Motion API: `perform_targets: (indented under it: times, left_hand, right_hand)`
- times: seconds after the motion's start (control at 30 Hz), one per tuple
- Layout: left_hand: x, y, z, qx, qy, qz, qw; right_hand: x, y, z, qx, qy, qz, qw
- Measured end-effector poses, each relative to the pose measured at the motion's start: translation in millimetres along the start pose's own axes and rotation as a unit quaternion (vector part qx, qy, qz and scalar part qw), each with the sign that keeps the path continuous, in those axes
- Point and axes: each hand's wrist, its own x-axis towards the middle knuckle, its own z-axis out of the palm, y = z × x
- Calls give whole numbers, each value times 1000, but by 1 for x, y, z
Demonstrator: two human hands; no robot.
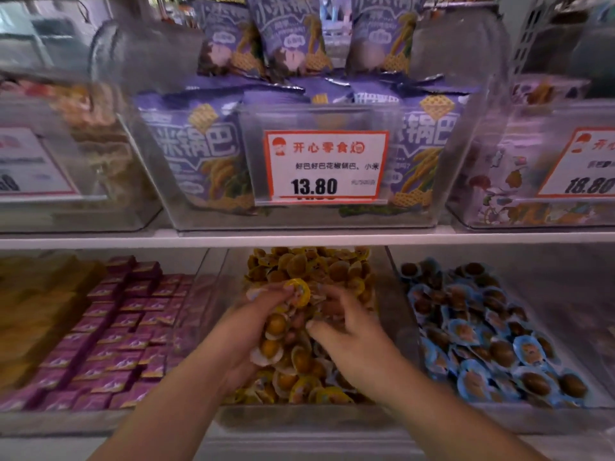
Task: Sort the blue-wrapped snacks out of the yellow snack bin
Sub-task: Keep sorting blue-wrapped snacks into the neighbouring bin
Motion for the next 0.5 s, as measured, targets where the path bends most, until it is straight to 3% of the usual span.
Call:
perform_targets:
  times: [0.1, 0.2, 0.37, 0.5]
  left_hand:
    - [-1, -8, -8, 128, 79, 116, 982]
    - [-3, -8, -15, 232, 94, 229, 941]
    - [-3, -9, -14, 196, 36, 186, 962]
    - [1, -9, -17, 97, 59, 188, 976]
  right_hand:
    - [10, 13, 5, -130, -25, -16, 991]
    - [18, 28, -3, -350, -21, -40, 936]
    - [19, 27, 1, -441, -59, -42, 895]
    - [19, 24, -3, -428, -66, -36, 901]
